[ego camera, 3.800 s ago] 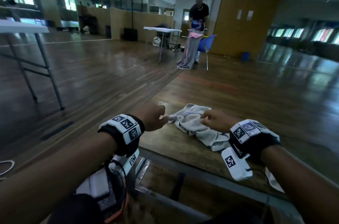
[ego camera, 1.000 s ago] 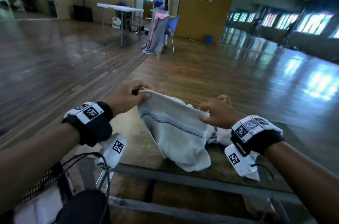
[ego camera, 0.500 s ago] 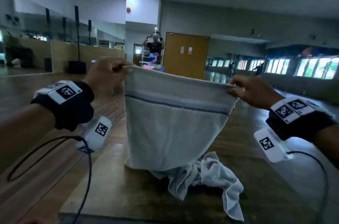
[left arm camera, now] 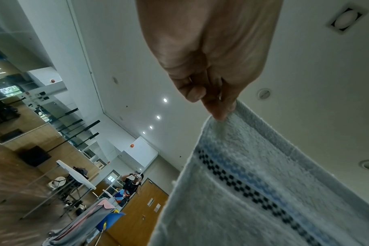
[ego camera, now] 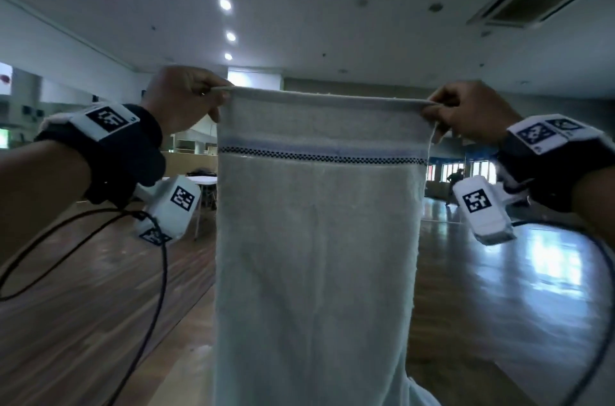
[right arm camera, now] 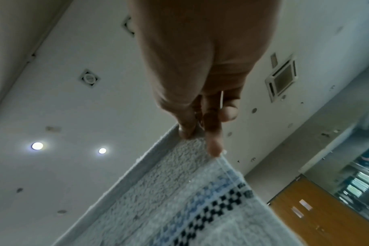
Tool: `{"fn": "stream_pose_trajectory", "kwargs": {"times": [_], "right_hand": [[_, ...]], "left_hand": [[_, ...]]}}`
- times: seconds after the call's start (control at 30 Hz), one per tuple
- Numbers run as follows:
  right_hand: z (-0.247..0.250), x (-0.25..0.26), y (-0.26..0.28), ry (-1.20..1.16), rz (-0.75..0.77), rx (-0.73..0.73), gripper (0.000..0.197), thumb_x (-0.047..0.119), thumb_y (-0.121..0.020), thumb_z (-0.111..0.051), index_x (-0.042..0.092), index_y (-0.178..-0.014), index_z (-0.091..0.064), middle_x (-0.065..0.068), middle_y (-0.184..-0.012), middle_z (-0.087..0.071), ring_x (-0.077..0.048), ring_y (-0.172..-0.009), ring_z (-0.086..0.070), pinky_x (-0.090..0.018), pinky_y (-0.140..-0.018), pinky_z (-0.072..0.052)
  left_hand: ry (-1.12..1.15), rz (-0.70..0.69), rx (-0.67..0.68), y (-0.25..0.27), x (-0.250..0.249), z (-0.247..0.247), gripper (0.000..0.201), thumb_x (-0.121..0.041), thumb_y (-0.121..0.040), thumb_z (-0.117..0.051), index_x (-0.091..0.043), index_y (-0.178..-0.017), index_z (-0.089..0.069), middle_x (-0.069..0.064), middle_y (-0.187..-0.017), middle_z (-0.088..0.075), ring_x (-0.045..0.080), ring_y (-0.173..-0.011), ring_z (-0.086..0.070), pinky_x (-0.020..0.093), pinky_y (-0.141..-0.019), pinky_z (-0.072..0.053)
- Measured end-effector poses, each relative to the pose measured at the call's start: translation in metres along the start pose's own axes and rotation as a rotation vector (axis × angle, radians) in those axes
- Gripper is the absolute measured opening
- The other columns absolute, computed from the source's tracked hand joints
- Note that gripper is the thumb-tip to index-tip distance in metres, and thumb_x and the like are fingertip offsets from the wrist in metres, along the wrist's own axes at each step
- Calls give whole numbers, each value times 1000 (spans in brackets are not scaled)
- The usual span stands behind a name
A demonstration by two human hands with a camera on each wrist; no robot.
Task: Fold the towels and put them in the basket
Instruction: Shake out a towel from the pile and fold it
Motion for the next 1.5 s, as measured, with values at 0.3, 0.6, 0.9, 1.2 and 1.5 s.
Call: {"fn": "stream_pose_trajectory", "kwargs": {"times": [0.3, 0.6, 0.9, 1.2, 1.5], "right_hand": [[-54, -50, 22, -158, -251, 216, 5, 9, -86, -64, 13, -83, -63, 5, -52, -67, -1, -45, -62, -18, -41, -45], [-95, -79, 67, -295, -449, 191, 14, -3, -88, -56, 10, -82, -58, -21, -93, -64, -35, -78, -68, -33, -61, -59], [-51, -50, 34, -335, -285, -81, 10, 4, -88, -58, 14, -86, -59, -7, -77, -67, -9, -54, -68, -27, -56, -59], [-74, -50, 65, -238, -269, 38, 9, 9, -89, -58, 9, -97, -62, -6, -79, -65, -8, -50, -64, -17, -46, -53], [-163, -102, 103, -252, -357, 323, 8, 7, -89, -57, 12, -89, -62, -7, -75, -64, -18, -59, -60, -26, -52, -45]], "left_hand": [[-2, 273, 270, 37, 37, -39, 19, -10, -87, -62, -2, -104, -65, 15, -92, -70, 20, -72, -70, 17, -48, -52], [-68, 288, 287, 76, 68, -74, 16, 0, -85, -62, 5, -99, -65, 21, -99, -66, 15, -67, -59, 10, -46, -48], [19, 171, -82, 45, 36, -55, 23, -14, -88, -63, -2, -107, -62, 14, -106, -65, 25, -87, -66, 28, -58, -59], [-158, 132, 60, 73, 53, -65, 20, -10, -88, -60, -1, -105, -65, 16, -100, -67, 24, -84, -63, 28, -66, -54], [-191, 204, 216, 129, 125, -111, 15, -9, -90, -55, 0, -94, -65, 11, -87, -60, 18, -76, -52, 18, -57, -37]]}}
Point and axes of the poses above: each hand's wrist, its own y-axis away from the middle knuckle, its own z-axis out of the back of the hand, x = y × z, the point moved 5 cm from there along -y, towards the middle knuckle
